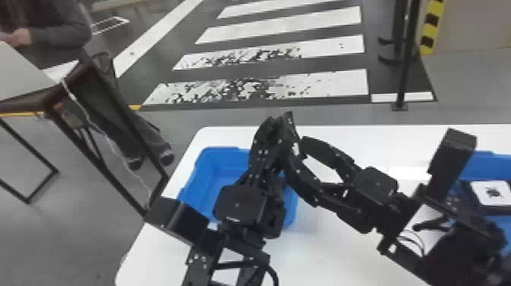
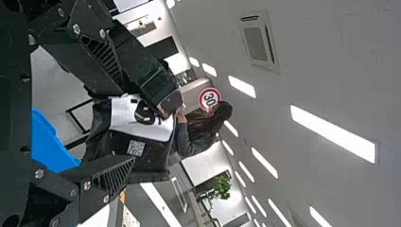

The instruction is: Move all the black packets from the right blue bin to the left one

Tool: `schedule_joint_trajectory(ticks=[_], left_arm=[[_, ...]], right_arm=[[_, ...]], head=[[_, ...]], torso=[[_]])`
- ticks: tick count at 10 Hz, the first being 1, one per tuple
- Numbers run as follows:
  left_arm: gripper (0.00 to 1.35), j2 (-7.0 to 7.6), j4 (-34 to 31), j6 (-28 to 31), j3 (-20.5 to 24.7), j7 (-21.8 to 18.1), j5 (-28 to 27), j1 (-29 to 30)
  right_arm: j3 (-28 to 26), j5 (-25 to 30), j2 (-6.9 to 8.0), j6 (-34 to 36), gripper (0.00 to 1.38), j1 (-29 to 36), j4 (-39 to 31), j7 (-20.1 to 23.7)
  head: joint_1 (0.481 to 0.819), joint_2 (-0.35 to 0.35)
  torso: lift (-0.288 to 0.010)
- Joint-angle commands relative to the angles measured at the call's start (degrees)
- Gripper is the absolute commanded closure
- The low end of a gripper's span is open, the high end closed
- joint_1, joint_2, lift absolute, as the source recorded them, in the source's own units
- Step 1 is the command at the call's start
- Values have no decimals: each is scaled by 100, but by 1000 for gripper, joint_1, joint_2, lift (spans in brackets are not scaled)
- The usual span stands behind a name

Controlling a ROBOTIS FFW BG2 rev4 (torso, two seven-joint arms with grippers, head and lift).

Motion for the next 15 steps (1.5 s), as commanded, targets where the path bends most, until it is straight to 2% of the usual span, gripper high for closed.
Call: schedule_joint_trajectory(ticks=[1, 5, 6, 7, 10, 11, 12, 13, 14, 15], left_arm=[[1211, -18, -5, -18, 56, -1, -18, -1], [1210, -71, 65, -32, 193, 43, -98, -43], [1210, -115, 290, -60, 318, 105, -327, -128], [1210, -185, 754, -74, 501, 149, -590, -353], [1210, -344, 2582, -313, 1312, 193, -2166, -1393], [1208, -352, 2779, -285, 1461, 281, -2315, -1478], [973, -352, 2779, -4, 1495, 325, -1983, -1436], [406, -352, 2779, 151, 1495, 210, -1721, -1379], [21, -361, 2765, -116, 1518, 61, -1686, -1337], [85, -335, 2709, -609, 1392, -1, -1435, -1253]], right_arm=[[-12, -133, 7, -103, -1, 9, 77, 16], [-126, -282, 15, -300, 30, 136, 133, 33], [-206, -327, 24, -398, 44, 206, 119, 33], [-298, -350, 33, -426, 48, 262, 119, 33], [-618, -350, 51, -440, 67, 403, 20, 42], [-663, -350, 51, -440, 79, 445, 20, 42], [-789, -339, 59, -440, 81, 529, -8, 42], [-1200, -8, 112, -356, 76, 740, -162, 33], [-1783, 370, 218, -32, 79, 965, -387, 25], [-2183, 564, 279, 38, 81, 1078, -416, 25]], head=[[682, 340], [675, 338], [674, 337], [674, 335], [684, 337], [685, 347], [685, 350], [690, 350], [695, 350], [695, 331]], torso=[[-140], [-140], [-140], [-140], [-140], [-140], [-140], [-140], [-140], [-140]])
